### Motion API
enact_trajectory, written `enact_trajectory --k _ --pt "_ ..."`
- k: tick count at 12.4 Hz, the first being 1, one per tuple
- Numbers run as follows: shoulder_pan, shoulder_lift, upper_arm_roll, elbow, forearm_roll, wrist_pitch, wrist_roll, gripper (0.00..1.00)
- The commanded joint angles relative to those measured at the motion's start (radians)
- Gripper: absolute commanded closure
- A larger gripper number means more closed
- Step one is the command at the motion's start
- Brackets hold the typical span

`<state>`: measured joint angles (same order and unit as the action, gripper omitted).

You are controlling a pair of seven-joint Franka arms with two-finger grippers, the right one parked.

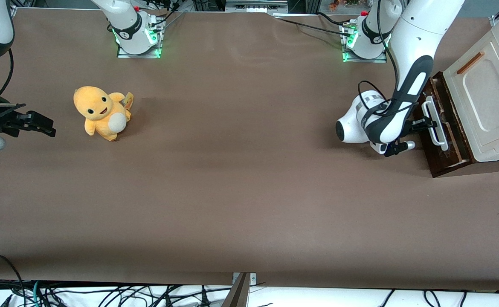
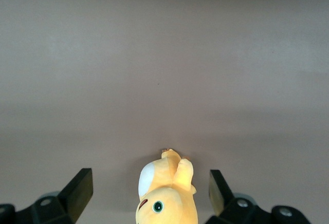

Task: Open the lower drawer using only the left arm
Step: 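Pull the gripped handle outward to slide the drawer open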

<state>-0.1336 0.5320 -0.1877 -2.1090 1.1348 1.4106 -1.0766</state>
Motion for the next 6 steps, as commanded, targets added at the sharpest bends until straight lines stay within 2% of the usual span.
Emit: enact_trajectory --k 1,6 --pt "-0.011 -0.001 -0.019 0.035 -0.041 -0.053 0.023 0.84" --pt "-0.035 -0.001 -0.021 0.038 -0.069 -0.064 0.021 0.84"
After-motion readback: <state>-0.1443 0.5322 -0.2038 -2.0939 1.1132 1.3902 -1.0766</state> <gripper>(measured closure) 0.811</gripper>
